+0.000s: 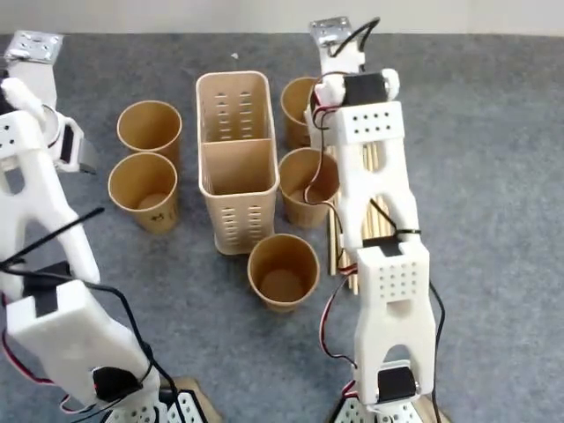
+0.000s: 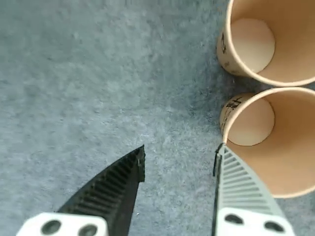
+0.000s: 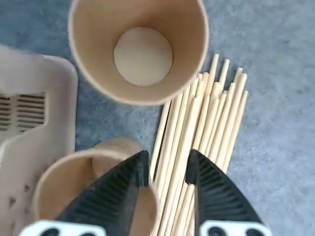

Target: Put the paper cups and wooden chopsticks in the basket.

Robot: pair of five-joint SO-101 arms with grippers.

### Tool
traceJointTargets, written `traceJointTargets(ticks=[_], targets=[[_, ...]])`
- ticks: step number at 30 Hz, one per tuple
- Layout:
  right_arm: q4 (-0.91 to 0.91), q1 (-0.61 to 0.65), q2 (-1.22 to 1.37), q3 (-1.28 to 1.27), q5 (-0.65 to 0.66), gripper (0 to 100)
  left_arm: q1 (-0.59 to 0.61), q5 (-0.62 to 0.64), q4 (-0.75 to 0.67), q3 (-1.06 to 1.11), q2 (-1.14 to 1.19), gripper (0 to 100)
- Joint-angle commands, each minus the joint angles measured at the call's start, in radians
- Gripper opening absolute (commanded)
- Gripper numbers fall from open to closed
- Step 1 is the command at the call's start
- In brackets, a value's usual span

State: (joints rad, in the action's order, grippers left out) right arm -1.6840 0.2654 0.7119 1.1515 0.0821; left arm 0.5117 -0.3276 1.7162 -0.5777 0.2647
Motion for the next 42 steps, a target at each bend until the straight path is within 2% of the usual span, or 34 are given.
traceJointTargets(ticks=[1, 7, 19, 27, 35, 40, 42], targets=[[-0.081, -0.018, -0.11, 0.11, -0.011, 14.1, -0.012, 0.0, 0.034, -0.035, -0.09, 25], [-0.081, -0.016, -0.15, -0.01, -0.006, 14.1, -0.004, 0.0, 0.038, -0.033, -0.11, 25], [-0.074, 0.022, -0.332, -0.42, -0.002, 14.1, -0.012, -0.005, 0.035, 0.125, -0.104, 25], [0.143, 0.021, -0.332, -0.619, -0.003, 14.1, -0.013, -0.006, 0.029, 0.206, -0.104, 25], [0.3, 0.027, -0.332, -0.799, -0.003, 13.9, -0.042, -0.008, -0.155, 0.446, -0.104, 25], [0.351, 0.027, -0.332, -0.858, -0.003, 1.1, -0.084, -0.006, -0.215, 0.522, -0.104, 25], [0.351, 0.024, -0.332, -0.871, -0.003, 0.5, -0.097, -0.006, -0.247, 0.547, -0.102, 25]])
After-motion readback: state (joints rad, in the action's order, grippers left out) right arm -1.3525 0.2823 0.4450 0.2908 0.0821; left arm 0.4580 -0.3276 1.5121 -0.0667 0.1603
